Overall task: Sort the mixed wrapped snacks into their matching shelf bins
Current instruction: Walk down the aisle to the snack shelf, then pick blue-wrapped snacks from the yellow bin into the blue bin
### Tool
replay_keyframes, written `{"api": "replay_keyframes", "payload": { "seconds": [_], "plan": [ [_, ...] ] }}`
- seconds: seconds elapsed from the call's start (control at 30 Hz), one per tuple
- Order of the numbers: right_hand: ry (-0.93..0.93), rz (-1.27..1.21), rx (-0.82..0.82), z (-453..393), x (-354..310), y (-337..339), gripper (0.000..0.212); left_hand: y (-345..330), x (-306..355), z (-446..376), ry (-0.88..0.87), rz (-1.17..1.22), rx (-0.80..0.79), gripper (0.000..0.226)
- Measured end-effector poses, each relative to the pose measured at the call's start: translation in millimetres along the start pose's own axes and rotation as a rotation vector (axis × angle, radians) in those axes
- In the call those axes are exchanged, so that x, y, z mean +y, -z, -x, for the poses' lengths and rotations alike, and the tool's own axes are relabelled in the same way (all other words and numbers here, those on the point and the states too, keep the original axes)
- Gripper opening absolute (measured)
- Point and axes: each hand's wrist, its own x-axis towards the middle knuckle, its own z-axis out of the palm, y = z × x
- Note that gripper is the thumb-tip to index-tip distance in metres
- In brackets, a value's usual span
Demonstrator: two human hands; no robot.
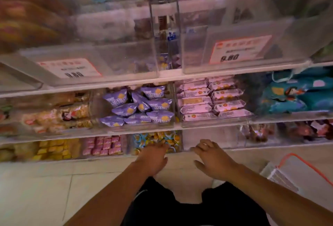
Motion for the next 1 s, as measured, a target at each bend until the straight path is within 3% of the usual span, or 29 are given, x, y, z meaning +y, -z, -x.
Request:
{"api": "replay_keyframes", "payload": {
  "seconds": [0.1,0.33,0.5,0.6,0.77,0.9,1.0],
  "plan": [
    [0.089,0.069,0.092,-31.9,2.3,-38.5,0.055,-27.5,-4.9,-38.0,-0.057,-0.094,0.138,0.049],
    [0.225,0.182,0.547,-121.5,25.2,-123.8,0.043,-99.7,-49.9,-118.8,-0.224,-0.369,0.646,0.066],
    [0.202,0.292,0.786,-119.8,23.0,-154.4,0.039,-132.9,-67.4,-120.6,-0.245,-0.396,0.829,0.040],
    [0.157,0.245,0.831,-105.8,2.3,-159.6,0.033,-132.3,-64.8,-110.8,-0.174,-0.274,0.894,0.030],
    [0.164,0.199,0.883,-94.2,-29.7,-136.5,0.044,-125.4,-80.8,-97.3,-0.143,-0.033,0.978,0.027],
    [0.007,0.265,0.687,-124.8,-36.3,-105.5,0.057,-132.3,-90.6,-88.3,-0.093,0.192,1.192,0.020],
    [-0.069,0.476,0.535,-165.3,-29.4,-97.8,0.069,-142.1,-89.1,-96.8,-0.063,0.226,1.254,0.028]
  ]
}}
